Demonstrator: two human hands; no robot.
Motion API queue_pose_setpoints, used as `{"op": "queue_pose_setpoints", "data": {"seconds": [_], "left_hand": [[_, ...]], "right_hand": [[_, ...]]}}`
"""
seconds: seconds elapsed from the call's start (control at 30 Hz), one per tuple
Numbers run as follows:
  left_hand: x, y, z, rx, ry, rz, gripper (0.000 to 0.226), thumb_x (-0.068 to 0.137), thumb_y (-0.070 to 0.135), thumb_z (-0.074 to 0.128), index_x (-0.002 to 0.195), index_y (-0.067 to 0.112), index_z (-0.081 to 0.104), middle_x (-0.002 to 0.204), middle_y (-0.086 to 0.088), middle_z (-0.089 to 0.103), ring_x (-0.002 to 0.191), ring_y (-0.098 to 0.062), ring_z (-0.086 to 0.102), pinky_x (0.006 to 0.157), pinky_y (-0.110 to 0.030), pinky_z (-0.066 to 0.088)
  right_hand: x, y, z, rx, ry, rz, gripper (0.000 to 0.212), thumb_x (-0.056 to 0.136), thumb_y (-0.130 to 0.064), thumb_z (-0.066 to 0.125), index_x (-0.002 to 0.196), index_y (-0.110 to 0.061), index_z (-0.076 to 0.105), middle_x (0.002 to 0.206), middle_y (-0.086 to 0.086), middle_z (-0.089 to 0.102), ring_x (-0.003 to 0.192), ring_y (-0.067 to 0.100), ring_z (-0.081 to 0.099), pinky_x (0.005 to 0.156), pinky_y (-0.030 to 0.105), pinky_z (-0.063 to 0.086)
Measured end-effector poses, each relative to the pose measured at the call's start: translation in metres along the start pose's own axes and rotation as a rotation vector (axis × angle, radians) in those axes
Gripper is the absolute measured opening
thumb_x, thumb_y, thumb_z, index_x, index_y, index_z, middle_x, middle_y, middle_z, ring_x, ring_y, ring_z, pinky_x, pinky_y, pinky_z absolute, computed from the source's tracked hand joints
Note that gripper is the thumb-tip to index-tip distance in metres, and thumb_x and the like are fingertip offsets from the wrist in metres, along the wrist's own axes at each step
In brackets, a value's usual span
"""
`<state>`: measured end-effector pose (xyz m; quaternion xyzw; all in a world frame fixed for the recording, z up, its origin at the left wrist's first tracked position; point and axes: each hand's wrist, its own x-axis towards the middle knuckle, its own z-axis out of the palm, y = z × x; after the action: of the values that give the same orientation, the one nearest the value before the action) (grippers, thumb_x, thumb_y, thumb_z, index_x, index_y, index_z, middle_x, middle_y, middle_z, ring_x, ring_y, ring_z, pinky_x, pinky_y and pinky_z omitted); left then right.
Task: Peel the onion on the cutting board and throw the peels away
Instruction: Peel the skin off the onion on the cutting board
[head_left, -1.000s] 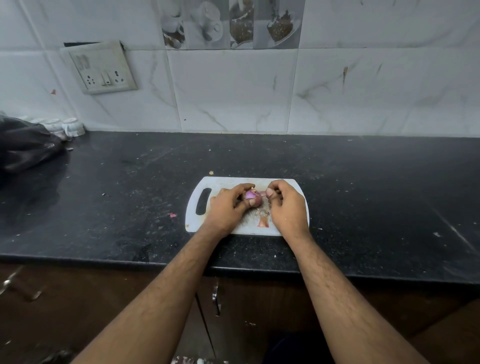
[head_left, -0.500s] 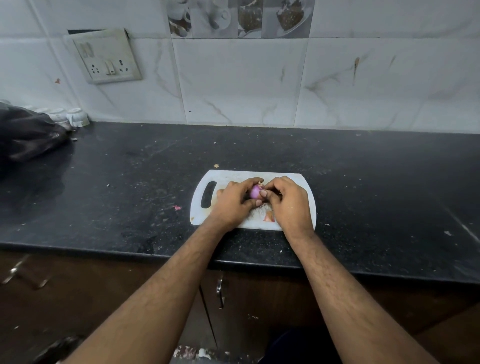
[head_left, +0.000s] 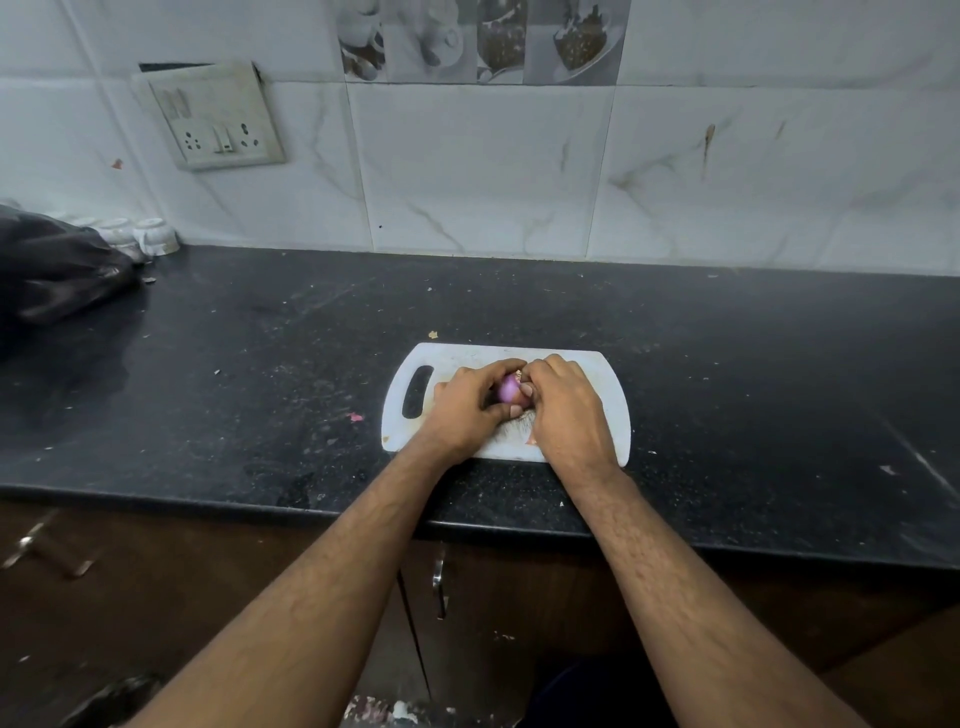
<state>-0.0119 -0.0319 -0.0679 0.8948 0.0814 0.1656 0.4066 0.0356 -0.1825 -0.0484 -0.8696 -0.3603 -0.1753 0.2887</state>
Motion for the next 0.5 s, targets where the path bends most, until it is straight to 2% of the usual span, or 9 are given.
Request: {"op": "queue_pose_setpoints", "data": {"seconds": [0.13, 0.23, 0.4, 0.5], "left_hand": [[0.0007, 0.0001, 0.0015, 0.002, -0.023, -0.01, 0.064, 0.077, 0.037, 0.073, 0.135, 0.05, 0.05, 0.118, 0.021, 0.072, 0.119, -0.008, 0.063, 0.112, -0.053, 0.04], [0.0018, -0.0016, 0.0021, 0.032, -0.024, -0.028, 0.064, 0.077, 0.043, 0.071, 0.136, 0.054, 0.047, 0.119, 0.016, 0.071, 0.122, -0.012, 0.06, 0.113, -0.052, 0.039], [0.0045, 0.002, 0.0034, 0.07, 0.022, -0.066, 0.058, 0.085, 0.055, 0.065, 0.139, 0.036, 0.053, 0.116, 0.005, 0.072, 0.118, -0.019, 0.059, 0.109, -0.051, 0.041], [0.0064, -0.0038, 0.005, -0.011, 0.004, -0.101, 0.065, 0.069, 0.071, 0.068, 0.128, 0.05, 0.052, 0.117, 0.006, 0.07, 0.115, -0.017, 0.063, 0.108, -0.047, 0.045]], "right_hand": [[0.0, 0.0013, -0.001, -0.027, -0.014, 0.002, 0.012, 0.095, -0.009, 0.052, 0.093, -0.018, 0.06, 0.092, -0.005, 0.056, 0.088, 0.014, 0.045, 0.072, 0.029, 0.042], [0.0012, 0.0039, -0.0003, 0.002, -0.048, 0.032, 0.012, 0.097, -0.012, 0.049, 0.095, -0.019, 0.058, 0.096, -0.006, 0.056, 0.091, 0.013, 0.045, 0.073, 0.029, 0.041], [-0.0022, 0.0045, -0.0004, 0.045, -0.119, -0.047, 0.013, 0.099, -0.012, 0.048, 0.093, -0.02, 0.056, 0.094, -0.007, 0.053, 0.091, 0.015, 0.044, 0.074, 0.034, 0.046], [-0.0013, 0.0089, -0.0005, 0.247, 0.007, 0.068, 0.016, 0.101, -0.008, 0.049, 0.091, -0.018, 0.058, 0.093, -0.007, 0.056, 0.089, 0.014, 0.051, 0.071, 0.025, 0.045]]}}
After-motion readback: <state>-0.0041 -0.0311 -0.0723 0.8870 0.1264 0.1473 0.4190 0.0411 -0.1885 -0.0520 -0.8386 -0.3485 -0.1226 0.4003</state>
